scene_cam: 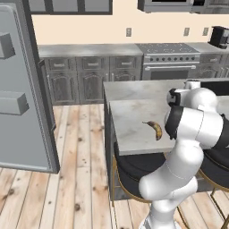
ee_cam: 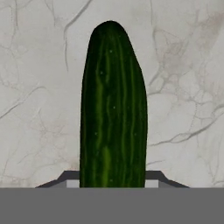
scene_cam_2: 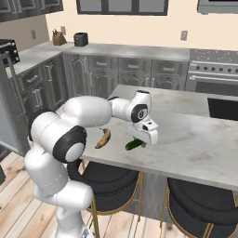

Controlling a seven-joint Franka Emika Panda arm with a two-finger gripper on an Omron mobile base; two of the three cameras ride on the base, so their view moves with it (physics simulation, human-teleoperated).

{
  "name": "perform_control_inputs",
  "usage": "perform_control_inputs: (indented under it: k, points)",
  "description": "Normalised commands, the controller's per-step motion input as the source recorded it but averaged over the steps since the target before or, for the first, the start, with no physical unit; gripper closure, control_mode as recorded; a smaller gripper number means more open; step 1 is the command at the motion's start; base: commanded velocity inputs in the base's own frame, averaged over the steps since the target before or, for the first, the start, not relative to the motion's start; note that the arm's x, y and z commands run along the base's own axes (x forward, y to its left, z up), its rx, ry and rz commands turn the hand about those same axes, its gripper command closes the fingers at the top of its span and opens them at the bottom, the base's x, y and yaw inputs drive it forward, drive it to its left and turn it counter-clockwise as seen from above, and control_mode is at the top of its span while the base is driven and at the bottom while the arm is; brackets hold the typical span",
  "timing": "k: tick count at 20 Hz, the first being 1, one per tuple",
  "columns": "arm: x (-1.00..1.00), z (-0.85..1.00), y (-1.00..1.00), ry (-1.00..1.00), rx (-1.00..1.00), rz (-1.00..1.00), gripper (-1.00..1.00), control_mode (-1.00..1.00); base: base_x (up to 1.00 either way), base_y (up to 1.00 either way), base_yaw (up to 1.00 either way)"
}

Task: Open the fridge, remove the banana, cucumber, and shrimp, and place them on any counter.

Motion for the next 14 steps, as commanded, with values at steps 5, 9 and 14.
perform_control_inputs:
  k: [5,9,14]
  points:
    - [-0.07,0.17,0.06,-0.04,0.0,0.0,-1.0,-1.0,0.0,0.0,0.0]
    - [-0.06,0.94,0.11,-0.13,0.0,0.01,-1.0,-1.0,0.0,0.0,0.0]
    - [-0.22,0.91,0.48,-0.2,0.0,0.07,-1.0,-1.0,0.0,0.0,0.0]
